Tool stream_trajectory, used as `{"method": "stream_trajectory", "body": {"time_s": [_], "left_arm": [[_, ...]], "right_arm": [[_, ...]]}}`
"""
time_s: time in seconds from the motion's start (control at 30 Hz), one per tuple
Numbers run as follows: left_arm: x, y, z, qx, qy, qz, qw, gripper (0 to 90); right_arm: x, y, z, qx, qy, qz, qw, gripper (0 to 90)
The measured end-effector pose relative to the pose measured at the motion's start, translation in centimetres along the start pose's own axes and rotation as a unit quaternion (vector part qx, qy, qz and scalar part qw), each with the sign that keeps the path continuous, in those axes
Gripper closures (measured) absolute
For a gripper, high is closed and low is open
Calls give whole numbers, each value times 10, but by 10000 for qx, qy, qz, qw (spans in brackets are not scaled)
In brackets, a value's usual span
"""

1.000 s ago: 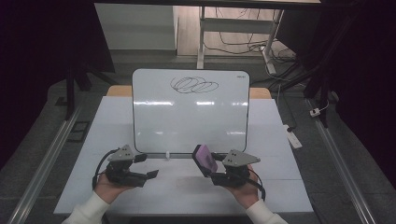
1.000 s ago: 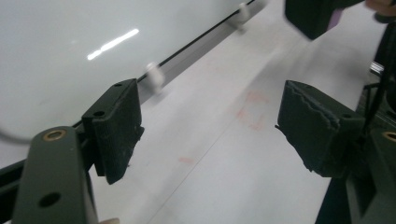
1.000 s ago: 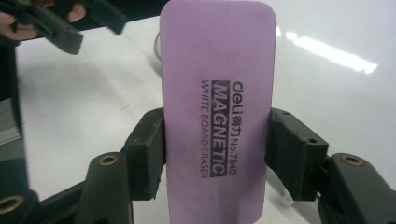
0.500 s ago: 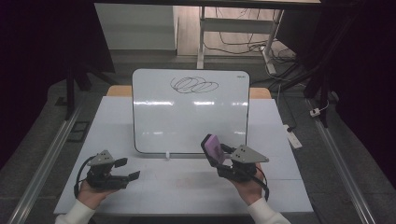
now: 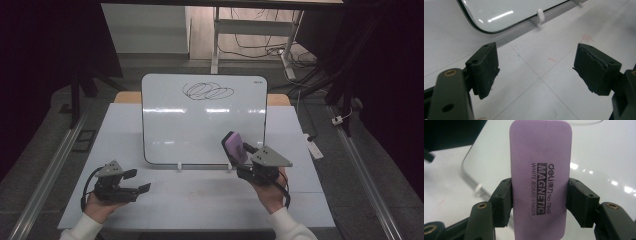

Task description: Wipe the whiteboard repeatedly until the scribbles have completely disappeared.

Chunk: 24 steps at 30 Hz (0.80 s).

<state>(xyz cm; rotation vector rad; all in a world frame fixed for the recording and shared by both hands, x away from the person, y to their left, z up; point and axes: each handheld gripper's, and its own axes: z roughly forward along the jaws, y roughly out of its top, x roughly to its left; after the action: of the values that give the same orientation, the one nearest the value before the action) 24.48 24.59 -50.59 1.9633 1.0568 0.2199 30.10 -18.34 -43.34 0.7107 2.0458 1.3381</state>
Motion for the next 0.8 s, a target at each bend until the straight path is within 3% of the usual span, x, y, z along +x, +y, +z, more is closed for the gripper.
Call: {"method": "stream_trajectory", "body": {"time_s": [0.33, 0.53, 0.8], "left_arm": [[1, -1, 4, 37, -45, 1, 10000, 209], [4, -2, 3, 7, -60, -4, 10000, 207], [5, -3, 2, -22, -93, 23, 10000, 206]], "right_arm": [[-29, 51, 27, -180, -611, -55, 9980, 404], [-46, 80, 44, -275, -873, 63, 9958, 404], [-54, 97, 71, -174, -1159, 76, 9931, 404]]}}
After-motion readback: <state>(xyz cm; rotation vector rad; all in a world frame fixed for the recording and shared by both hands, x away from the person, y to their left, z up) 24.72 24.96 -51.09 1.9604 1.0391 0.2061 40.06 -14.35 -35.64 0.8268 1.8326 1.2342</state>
